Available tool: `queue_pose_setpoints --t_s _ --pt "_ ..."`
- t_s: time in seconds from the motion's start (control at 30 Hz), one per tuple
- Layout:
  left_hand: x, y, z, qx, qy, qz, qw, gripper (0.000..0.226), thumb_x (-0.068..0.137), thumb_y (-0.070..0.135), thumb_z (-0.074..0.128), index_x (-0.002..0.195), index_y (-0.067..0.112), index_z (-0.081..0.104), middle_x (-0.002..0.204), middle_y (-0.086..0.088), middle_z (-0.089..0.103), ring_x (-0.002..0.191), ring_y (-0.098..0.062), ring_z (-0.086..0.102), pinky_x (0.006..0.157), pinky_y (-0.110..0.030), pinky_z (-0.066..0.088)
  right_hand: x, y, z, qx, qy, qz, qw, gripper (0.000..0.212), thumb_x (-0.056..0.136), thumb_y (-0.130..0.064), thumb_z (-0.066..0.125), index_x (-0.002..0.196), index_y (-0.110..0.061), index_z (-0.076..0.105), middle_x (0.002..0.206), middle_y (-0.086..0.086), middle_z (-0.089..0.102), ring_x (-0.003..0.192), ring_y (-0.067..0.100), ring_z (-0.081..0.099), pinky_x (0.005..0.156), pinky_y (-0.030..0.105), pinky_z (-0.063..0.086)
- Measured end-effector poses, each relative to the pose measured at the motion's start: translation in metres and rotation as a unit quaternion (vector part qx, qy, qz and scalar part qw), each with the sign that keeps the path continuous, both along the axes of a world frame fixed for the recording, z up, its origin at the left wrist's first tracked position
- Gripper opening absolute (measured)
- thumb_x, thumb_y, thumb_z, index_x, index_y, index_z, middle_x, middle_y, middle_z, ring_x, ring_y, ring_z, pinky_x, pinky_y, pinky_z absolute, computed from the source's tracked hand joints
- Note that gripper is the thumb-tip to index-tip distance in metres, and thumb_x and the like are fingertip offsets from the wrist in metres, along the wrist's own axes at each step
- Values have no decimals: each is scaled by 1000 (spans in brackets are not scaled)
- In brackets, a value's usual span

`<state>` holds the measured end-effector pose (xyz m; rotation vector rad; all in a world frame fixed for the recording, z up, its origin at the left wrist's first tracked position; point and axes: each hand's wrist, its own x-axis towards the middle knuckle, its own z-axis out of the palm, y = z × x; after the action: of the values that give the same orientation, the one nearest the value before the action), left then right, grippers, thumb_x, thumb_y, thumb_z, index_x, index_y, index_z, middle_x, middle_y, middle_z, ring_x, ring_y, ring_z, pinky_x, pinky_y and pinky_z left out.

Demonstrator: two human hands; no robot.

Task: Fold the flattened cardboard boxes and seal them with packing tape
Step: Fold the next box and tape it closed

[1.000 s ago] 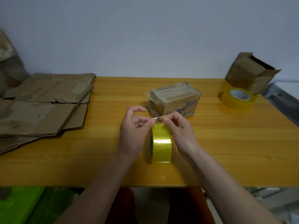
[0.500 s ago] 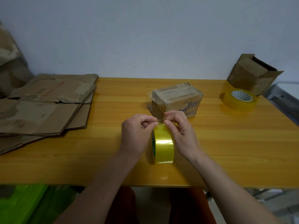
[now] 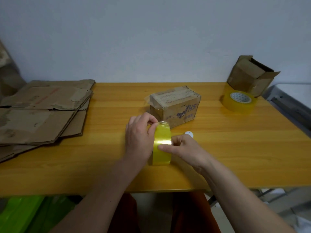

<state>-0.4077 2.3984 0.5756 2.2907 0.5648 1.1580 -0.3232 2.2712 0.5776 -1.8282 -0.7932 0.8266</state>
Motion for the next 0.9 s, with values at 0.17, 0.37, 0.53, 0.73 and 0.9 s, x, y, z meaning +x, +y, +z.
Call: queue_pose_setpoints --t_s 0.17,0.37,0.53,0.73,0.9 --pt "8 -4 12 -140 -10 -58 988 19 90 12 64 103 23 57 87 6 56 81 -5 51 75 -20 43 10 -23 19 53 -104 -36 992 46 75 -35 76 78 5 54 80 29 59 66 30 52 65 43 44" --pt "40 22 27 -115 30 3 993 22 96 7 49 109 16 65 90 3 61 80 -2 56 67 -11 39 36 -54 34 -212 -412 -86 882 19 89 -38 61 88 -23 48 87 -2 56 82 19 52 62 31 35" --pt "72 58 36 -22 182 26 983 54 84 -8 47 131 18 55 139 -6 44 132 -24 35 111 -32 29 57 -67 1 -372 -432 -79 818 22 90 -32 55 108 -20 57 115 3 64 107 24 58 72 30 39" --pt "81 76 45 -31 320 -58 945 51 91 -3 42 137 16 51 148 -6 41 136 -24 36 111 -33 31 55 -44 14 -188 -418 -150 876 45 98 -38 47 138 -16 43 137 4 45 127 21 42 98 33 39" --pt "63 70 44 -41 290 -63 954 47 89 -5 45 132 10 57 141 -10 48 133 -24 39 110 -32 29 53 17 34 112 -186 -124 968 49 103 -36 33 150 -22 24 159 -2 17 145 10 13 118 33 15"
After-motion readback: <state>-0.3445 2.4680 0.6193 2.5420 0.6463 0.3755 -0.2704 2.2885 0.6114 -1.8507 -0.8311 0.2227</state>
